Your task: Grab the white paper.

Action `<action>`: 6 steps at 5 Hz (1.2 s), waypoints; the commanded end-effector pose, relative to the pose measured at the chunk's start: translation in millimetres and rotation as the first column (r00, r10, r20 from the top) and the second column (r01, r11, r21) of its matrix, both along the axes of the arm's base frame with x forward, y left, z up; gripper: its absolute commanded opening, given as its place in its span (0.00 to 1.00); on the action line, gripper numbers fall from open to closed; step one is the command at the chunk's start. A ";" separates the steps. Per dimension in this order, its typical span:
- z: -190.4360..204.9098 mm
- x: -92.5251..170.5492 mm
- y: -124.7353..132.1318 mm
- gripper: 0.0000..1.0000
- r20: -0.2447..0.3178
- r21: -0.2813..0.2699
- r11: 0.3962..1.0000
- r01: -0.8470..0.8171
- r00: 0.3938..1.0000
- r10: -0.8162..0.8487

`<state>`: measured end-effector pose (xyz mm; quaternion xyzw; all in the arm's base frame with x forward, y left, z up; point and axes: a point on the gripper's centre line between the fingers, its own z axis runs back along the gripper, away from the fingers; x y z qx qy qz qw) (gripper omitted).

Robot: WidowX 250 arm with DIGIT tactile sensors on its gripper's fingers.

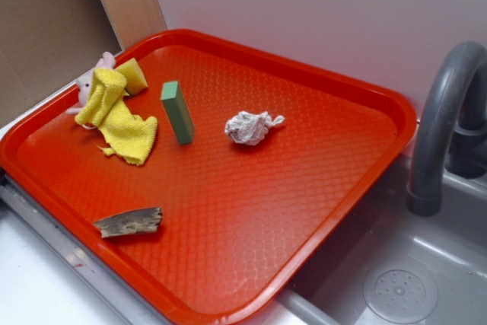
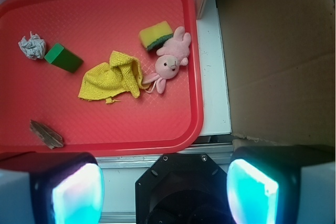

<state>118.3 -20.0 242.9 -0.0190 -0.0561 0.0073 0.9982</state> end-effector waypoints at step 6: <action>-34.2 109.9 -198.5 1.00 0.291 -0.046 0.864 0.501 0.834 -0.469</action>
